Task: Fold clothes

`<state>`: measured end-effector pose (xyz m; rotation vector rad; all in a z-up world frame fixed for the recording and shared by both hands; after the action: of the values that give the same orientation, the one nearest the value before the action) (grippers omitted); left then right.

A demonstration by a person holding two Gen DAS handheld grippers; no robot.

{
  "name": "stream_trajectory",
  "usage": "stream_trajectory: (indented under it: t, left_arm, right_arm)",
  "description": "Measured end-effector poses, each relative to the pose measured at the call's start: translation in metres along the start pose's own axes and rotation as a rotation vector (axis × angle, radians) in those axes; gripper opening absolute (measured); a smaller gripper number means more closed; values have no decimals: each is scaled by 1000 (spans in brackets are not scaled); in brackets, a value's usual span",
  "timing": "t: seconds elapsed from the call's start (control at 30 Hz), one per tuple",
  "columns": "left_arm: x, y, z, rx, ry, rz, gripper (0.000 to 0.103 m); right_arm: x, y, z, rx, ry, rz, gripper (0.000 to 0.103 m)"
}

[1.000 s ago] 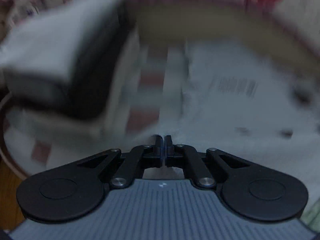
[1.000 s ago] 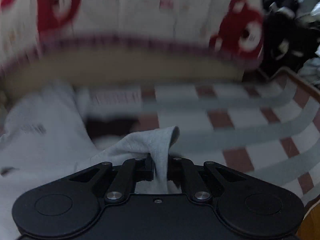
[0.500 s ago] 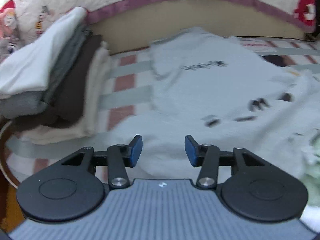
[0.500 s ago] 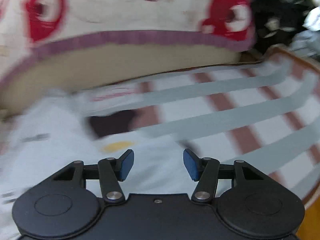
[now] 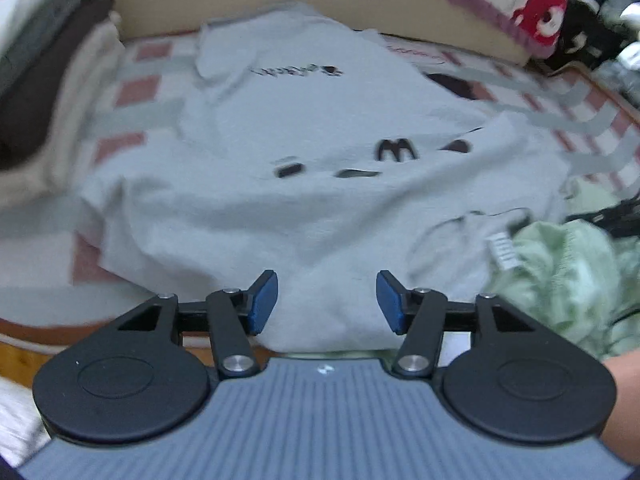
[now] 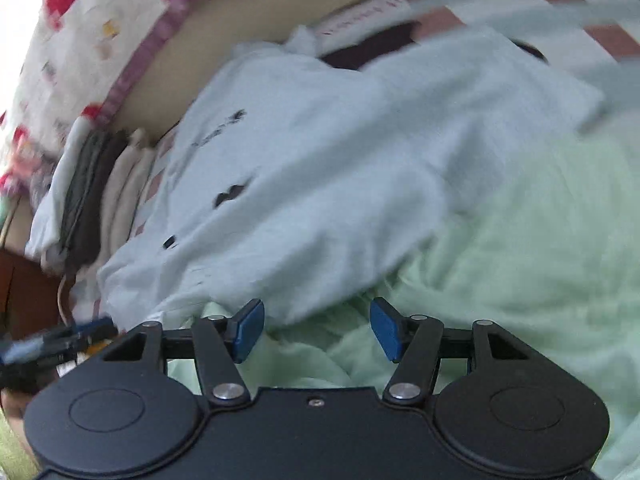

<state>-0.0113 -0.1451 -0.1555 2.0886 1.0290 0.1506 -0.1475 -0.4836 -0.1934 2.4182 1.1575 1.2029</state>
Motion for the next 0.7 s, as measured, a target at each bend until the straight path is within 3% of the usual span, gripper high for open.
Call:
stream_trajectory:
  t: [0.13,0.27,0.37,0.4,0.5,0.53,0.6,0.63,0.67,0.7]
  left_arm:
    - [-6,-5,12,41,-16,36,57]
    - [-9,-16,28,102,-10,36,69]
    - [-6,-18,32,91,41,58,81]
    - [-4,-18,32,85,56,69,81]
    - [2,-18,31,78,84,85,81]
    - [4,-19,31,81,76,64,79]
    - [6,-19,31,95,42,16,72]
    - [6,-19,31,102,12,-4,51]
    - [6,-18,30,108,-17,-26,23]
    - [5,-17,29,114,-47,-49,13]
  right_arm:
    - [-19,-7,2,-7,9,104,64]
    - [-33,-8,20,-54,18,278,71]
    - [-27,-8,31,-121,22,302,69]
    - [-20,-7,29,-138,12,258,63]
    - [6,-3,13,-195,-15,30,19]
    - [13,0,7,-217,-15,-27,13]
    - [23,8,-8,-274,16,-103,12]
    - [22,11,-9,-280,45,-87,12]
    - [21,13,-11,-286,74,-70,12]
    - [20,16,-13,-291,103,-53,14]
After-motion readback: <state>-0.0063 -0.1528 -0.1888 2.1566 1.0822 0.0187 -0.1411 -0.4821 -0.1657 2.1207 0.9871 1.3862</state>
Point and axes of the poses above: each gripper's, at about its wrist camera, not at the fingertips, and z roughly the way its jaws point, x to its left, y to its top, the point moved 5 cm from there along z, roughly the way its jaws point, and after that the axes turned 12 degrees about -x, right-handed, at the moved point
